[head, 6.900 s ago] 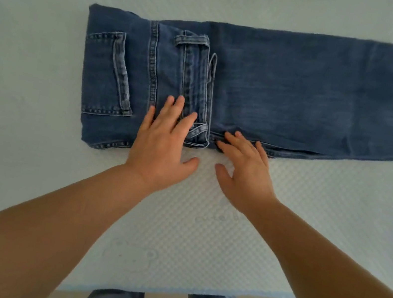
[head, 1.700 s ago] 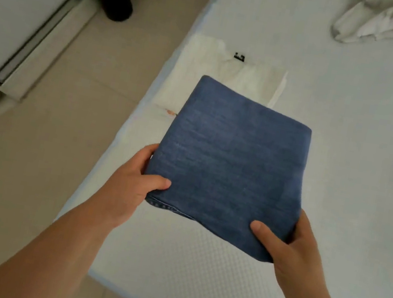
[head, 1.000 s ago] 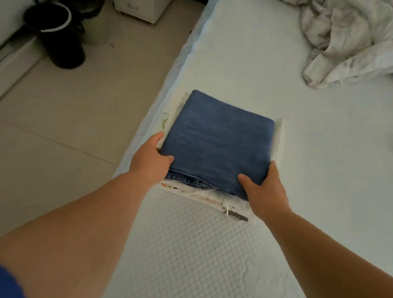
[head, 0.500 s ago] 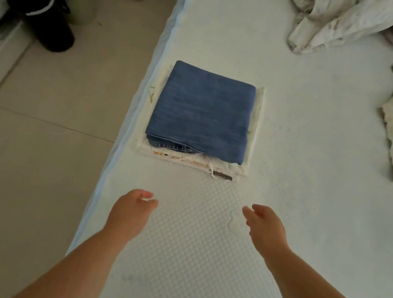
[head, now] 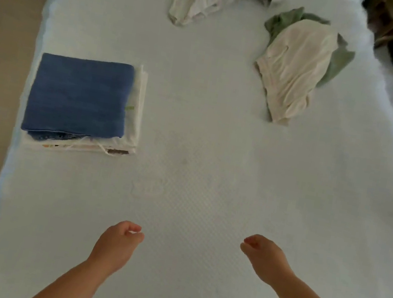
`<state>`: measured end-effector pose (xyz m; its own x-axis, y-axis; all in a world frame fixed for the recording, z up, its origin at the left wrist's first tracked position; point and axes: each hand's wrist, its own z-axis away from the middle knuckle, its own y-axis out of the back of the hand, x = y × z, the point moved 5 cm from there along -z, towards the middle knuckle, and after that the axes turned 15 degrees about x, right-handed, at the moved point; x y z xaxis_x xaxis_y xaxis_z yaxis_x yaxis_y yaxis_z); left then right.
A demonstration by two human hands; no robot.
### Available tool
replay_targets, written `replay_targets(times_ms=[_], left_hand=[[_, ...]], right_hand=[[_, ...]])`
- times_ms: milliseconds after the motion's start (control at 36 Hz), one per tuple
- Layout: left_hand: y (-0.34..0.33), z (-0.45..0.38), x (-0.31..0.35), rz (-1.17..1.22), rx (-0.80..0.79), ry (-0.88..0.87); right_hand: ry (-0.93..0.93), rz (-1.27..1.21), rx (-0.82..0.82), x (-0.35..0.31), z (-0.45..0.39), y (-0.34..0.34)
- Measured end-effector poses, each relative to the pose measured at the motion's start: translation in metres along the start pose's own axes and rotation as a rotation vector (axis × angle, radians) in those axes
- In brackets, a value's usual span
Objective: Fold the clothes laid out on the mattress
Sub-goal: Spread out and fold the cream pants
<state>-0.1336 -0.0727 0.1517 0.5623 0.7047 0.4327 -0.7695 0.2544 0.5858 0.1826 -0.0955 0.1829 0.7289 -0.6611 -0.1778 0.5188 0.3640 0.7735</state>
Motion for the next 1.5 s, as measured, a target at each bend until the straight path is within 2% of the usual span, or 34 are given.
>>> replay_targets(times_ms=[167, 278, 333, 389, 472, 583, 639, 694, 778, 833, 917, 1000, 1083, 1167, 1194, 1278, 1389, 1444, 1500], left_hand=[[-0.092, -0.017, 0.104, 0.002, 0.030, -0.158], [-0.166, -0.040, 0.163, -0.024, 0.078, -0.223], [-0.199, -0.058, 0.182, -0.145, 0.126, -0.288], [-0.226, -0.076, 0.196, -0.392, 0.190, -0.377], [-0.263, -0.097, 0.199, -0.592, 0.195, -0.383], [-0.287, -0.112, 0.185, -0.646, 0.284, -0.367], [-0.289, -0.121, 0.179, -0.659, 0.304, -0.371], [-0.292, -0.127, 0.177, -0.668, 0.309, -0.375], [-0.298, -0.132, 0.175, -0.670, 0.321, -0.367], [-0.299, -0.136, 0.173, -0.667, 0.327, -0.368], [-0.299, -0.138, 0.170, -0.658, 0.300, -0.368], [-0.293, -0.135, 0.174, -0.646, 0.236, -0.348], [-0.273, -0.122, 0.188, -0.610, 0.092, -0.332], [-0.241, -0.089, 0.216, -0.215, 0.046, -0.329], [-0.229, -0.073, 0.227, -0.097, 0.079, -0.378], [-0.198, -0.007, 0.264, -0.090, 0.245, -0.726], [-0.167, 0.076, 0.295, -0.132, 0.256, -1.054], [-0.151, 0.106, 0.303, -0.085, 0.161, -1.056], [-0.139, 0.130, 0.307, -0.041, 0.035, -0.911]], right_hand=[[0.017, -0.112, 0.079, 0.052, -0.081, 0.032], [0.133, -0.108, 0.153, 0.058, -0.162, 0.058], [0.231, -0.053, 0.226, 0.055, -0.200, 0.073], [0.331, -0.017, 0.290, 0.045, -0.234, 0.086], [0.488, 0.002, 0.386, 0.016, -0.279, 0.107], [0.683, 0.026, 0.578, -0.038, -0.333, 0.133], [0.734, 0.114, 0.657, -0.059, -0.359, 0.138], [0.731, 0.223, 0.631, -0.069, -0.386, 0.131], [0.626, 0.204, 0.524, -0.064, -0.417, 0.114], [0.615, 0.161, 0.623, -0.058, -0.424, 0.110], [0.598, 0.043, 0.671, -0.048, -0.417, 0.110], [0.631, -0.043, 0.587, -0.037, -0.387, 0.109], [0.665, -0.170, 0.460, -0.019, -0.332, 0.105], [0.720, -0.267, 0.351, 0.001, -0.261, 0.110], [0.730, -0.291, 0.305, 0.008, -0.239, 0.114], [0.751, -0.373, 0.155, 0.022, -0.169, 0.133], [0.817, -0.443, 0.058, 0.028, -0.092, 0.177], [0.795, -0.486, 0.064, 0.031, -0.063, 0.199], [0.716, -0.553, 0.030, 0.030, -0.039, 0.218]])
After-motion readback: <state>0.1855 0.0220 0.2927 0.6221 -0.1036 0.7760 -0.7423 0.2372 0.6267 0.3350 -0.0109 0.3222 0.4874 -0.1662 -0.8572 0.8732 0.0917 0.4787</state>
